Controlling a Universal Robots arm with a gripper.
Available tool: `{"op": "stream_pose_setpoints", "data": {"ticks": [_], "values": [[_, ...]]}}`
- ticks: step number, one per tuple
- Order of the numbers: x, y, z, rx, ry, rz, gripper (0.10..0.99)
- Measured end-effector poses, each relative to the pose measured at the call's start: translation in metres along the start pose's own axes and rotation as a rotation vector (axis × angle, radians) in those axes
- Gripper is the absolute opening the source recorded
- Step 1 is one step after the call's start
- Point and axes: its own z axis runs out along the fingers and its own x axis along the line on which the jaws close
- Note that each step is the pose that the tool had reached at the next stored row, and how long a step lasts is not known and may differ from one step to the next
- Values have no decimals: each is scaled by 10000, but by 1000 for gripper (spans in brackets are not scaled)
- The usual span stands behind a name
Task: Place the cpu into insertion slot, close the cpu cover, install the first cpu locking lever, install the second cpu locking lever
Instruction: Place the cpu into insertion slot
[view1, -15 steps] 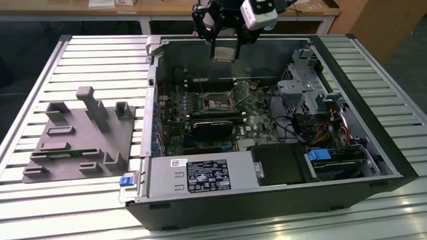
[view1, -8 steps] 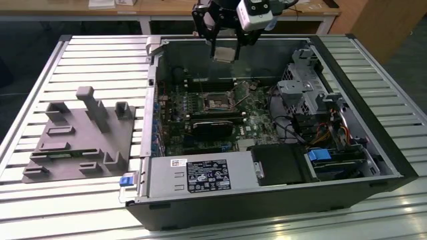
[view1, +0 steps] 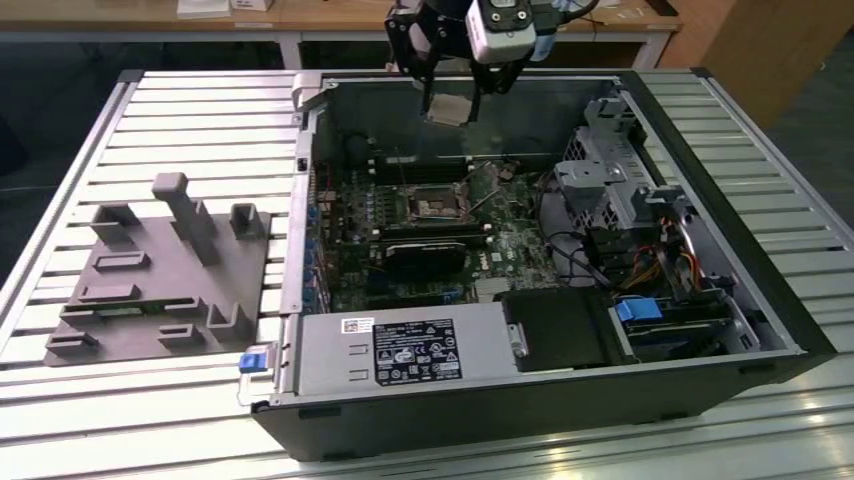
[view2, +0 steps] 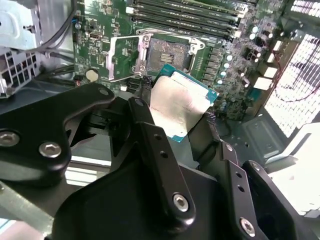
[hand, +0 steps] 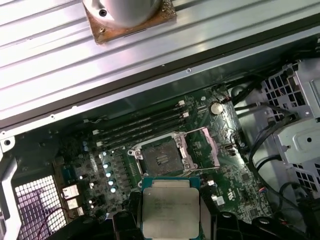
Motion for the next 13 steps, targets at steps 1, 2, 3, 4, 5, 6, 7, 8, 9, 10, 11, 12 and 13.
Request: {"op": "stream_pose_setpoints", "data": {"ticks": [1, 2, 3, 4, 5, 6, 7, 8, 9, 10, 11, 12, 13], "values": [[0, 0, 2, -3, -8, 85, 541], [0, 0, 3, -4, -14, 159, 541], [0, 0, 6, -5, -19, 220, 541], [0, 0, 10, -7, -24, 270, 541], [0, -1, 15, -7, -27, 303, 541], [0, -1, 21, -8, -29, 325, 541], [0, -2, 28, -8, -30, 335, 541], [0, -3, 34, -8, -30, 336, 541], [0, -3, 40, -7, -30, 338, 541], [-1, -3, 44, -7, -30, 339, 541], [0, -4, 46, -6, -30, 339, 541], [0, -4, 49, -6, -30, 339, 541], [-1, -4, 52, -6, -30, 339, 541]]}}
